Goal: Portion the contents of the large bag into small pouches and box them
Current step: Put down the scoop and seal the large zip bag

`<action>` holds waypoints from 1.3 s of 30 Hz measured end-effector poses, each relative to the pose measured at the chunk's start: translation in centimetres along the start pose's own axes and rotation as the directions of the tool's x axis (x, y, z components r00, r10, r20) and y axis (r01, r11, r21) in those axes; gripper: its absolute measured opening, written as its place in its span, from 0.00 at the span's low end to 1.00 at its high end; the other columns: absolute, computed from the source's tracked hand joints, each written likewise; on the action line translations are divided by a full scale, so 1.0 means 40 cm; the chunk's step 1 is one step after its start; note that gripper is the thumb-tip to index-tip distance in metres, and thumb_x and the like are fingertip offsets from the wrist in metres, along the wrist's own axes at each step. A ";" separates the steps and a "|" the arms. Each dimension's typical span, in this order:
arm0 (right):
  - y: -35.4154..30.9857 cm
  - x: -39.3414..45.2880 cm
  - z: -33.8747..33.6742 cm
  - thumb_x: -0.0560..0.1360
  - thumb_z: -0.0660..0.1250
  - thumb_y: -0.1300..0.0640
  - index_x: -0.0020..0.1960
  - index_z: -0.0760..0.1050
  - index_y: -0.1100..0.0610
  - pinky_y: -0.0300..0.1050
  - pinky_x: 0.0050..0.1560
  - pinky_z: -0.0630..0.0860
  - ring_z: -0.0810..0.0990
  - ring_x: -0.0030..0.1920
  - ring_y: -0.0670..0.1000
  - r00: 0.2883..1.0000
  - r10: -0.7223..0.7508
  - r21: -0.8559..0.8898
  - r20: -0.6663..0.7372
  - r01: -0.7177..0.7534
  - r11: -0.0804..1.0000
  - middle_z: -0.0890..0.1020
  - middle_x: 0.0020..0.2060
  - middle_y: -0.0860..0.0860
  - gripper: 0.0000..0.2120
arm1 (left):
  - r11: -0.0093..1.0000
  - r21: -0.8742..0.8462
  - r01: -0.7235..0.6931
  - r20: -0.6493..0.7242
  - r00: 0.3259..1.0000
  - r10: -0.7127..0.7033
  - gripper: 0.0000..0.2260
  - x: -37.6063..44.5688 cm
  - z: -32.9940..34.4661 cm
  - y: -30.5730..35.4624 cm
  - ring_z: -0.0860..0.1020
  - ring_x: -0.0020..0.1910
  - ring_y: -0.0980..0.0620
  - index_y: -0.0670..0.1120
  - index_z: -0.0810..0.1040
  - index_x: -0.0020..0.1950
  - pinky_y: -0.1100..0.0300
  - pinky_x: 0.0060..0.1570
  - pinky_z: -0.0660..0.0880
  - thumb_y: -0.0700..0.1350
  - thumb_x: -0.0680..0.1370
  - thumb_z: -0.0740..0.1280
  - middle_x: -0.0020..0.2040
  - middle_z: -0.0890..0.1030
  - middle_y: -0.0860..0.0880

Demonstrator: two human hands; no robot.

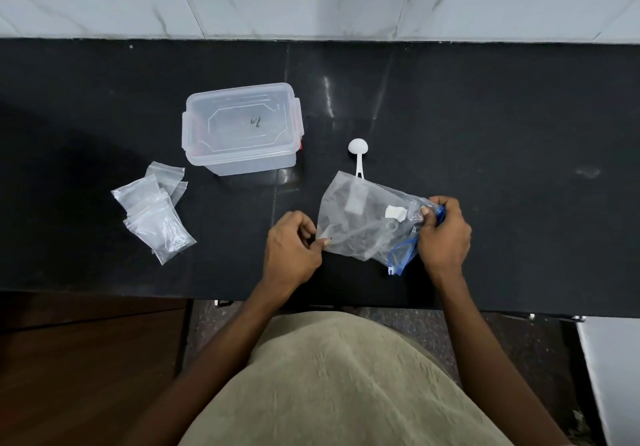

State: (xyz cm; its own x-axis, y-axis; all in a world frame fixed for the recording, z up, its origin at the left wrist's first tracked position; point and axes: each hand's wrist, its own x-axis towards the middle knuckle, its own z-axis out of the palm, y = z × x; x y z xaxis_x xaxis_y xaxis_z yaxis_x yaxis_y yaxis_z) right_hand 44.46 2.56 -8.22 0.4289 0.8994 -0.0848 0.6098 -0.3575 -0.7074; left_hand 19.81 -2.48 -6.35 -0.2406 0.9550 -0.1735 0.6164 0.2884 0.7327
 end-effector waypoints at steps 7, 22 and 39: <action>0.011 0.002 0.002 0.82 0.63 0.55 0.57 0.75 0.54 0.47 0.44 0.71 0.77 0.43 0.52 0.999 -0.044 -0.010 0.000 0.044 0.999 0.81 0.43 0.49 0.05 | 0.996 0.087 -0.009 0.078 0.997 0.002 0.10 -0.015 0.020 0.004 0.78 0.36 0.59 0.50 0.81 0.45 0.57 0.41 0.81 0.44 0.69 0.80 0.38 0.80 0.56; 0.035 0.009 0.013 0.82 0.64 0.53 0.56 0.75 0.53 0.47 0.43 0.70 0.77 0.41 0.51 0.996 -0.084 -0.033 -0.008 0.084 0.996 0.81 0.41 0.48 0.05 | 0.974 0.177 0.142 -0.079 0.988 -0.130 0.03 -0.030 0.053 0.023 0.81 0.37 0.48 0.48 0.81 0.38 0.53 0.45 0.82 0.43 0.69 0.67 0.37 0.82 0.49; 0.058 0.075 -0.039 0.81 0.68 0.59 0.64 0.74 0.54 0.50 0.54 0.79 0.80 0.53 0.52 0.967 -0.169 0.171 0.192 0.137 0.976 0.80 0.54 0.49 0.13 | 0.949 -0.090 0.301 0.105 0.951 -0.292 0.06 0.004 0.004 0.014 0.80 0.26 0.57 0.43 0.85 0.39 0.60 0.34 0.82 0.34 0.71 0.77 0.35 0.85 0.48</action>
State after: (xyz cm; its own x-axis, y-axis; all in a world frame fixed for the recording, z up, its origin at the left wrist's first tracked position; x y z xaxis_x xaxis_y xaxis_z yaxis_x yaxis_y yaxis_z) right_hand 48.21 4.02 -9.01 0.1837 0.9782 -0.0972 0.5399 -0.1830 -0.8216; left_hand 20.24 -2.14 -6.09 -0.3302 0.8310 -0.4477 0.4454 0.5554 0.7023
